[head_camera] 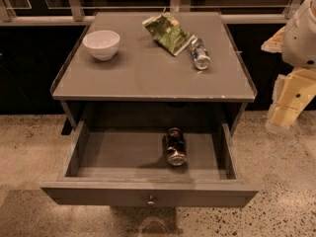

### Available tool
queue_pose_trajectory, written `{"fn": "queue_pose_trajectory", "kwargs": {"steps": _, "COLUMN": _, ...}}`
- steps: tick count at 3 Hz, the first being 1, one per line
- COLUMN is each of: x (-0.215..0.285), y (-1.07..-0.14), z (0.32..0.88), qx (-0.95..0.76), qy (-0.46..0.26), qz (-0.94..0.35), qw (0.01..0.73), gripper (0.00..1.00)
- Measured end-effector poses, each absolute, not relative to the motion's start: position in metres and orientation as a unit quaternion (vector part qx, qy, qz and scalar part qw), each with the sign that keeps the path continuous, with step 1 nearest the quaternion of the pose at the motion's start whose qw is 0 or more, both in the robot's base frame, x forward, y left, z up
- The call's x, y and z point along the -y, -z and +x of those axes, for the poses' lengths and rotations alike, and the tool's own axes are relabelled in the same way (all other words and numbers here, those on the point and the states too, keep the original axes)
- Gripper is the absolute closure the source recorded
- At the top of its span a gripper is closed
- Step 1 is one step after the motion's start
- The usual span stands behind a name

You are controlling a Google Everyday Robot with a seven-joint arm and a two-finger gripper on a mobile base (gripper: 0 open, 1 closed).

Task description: Pick orange can from top drawer and place on counter

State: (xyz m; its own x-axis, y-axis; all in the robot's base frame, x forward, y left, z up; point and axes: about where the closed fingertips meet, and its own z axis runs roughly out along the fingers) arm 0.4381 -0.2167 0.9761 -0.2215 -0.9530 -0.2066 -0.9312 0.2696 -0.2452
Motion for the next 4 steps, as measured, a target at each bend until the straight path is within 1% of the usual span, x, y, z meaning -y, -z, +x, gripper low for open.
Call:
{"fn": "queue_pose_trajectory", "kwargs": {"steps": 1, "x": 0.217, "y": -0.976, "z": 0.438, "qx": -0.781, "qy": 0.034, "qz": -0.603, "qw": 0.159, "gripper": 0.00}}
{"fn": "queue_pose_trajectory", "kwargs": {"steps": 2, "x": 0.218, "y": -0.971, "z": 0.440, "qx": -0.789, "qy": 0.030, "qz": -0.584, "qw": 0.189, "gripper": 0.00}}
{"fn": "queue_pose_trajectory", "kwargs": {"steps": 3, "x": 0.214, "y": -0.939, "z": 0.438, "qx": -0.822, "qy": 0.000, "qz": -0.521, "qw": 0.232, "gripper": 0.00}}
{"fn": "queue_pose_trajectory", "kwargs": {"steps": 4, "x": 0.209, "y": -0.904, "z": 0.453, "qx": -0.846, "qy": -0.033, "qz": -0.462, "qw": 0.264, "gripper": 0.00}}
